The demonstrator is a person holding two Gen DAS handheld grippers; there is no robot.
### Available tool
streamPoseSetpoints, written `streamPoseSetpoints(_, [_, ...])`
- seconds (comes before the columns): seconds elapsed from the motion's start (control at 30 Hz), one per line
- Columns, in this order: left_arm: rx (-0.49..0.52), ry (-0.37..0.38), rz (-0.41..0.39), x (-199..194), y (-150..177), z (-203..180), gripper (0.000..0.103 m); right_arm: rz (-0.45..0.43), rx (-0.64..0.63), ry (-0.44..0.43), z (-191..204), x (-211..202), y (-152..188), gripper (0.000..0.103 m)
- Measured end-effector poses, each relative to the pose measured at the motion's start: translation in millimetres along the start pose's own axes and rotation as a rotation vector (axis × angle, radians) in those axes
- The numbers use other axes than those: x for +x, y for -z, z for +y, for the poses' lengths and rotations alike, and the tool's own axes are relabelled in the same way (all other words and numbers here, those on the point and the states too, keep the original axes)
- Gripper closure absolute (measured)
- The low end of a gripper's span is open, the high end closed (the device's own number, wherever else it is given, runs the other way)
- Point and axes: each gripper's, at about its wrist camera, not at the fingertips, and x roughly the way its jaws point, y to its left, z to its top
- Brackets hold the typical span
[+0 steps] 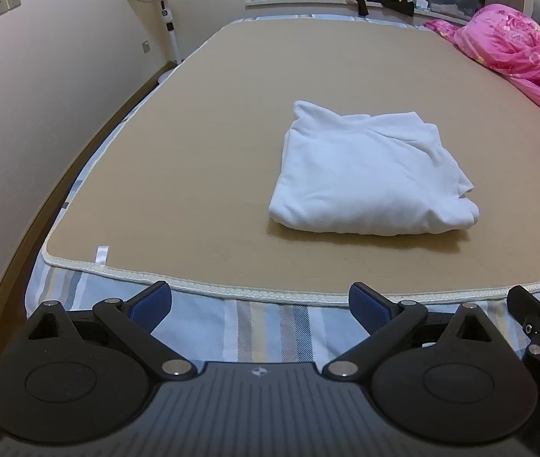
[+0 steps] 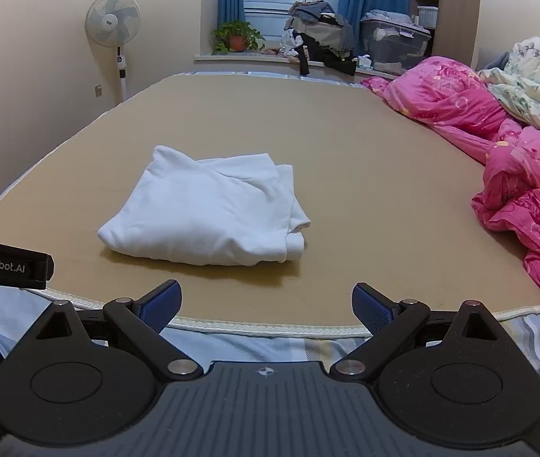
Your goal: Fold small clothes
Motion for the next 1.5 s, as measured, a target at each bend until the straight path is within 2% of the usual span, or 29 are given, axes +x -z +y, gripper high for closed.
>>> streamPoseSetpoints(1.5, [0.031, -0.016, 0.007, 3.1, 5.9, -8.6, 0.002, 0.003, -0.008, -0.009, 5.6, 6.1, 0.6, 0.006])
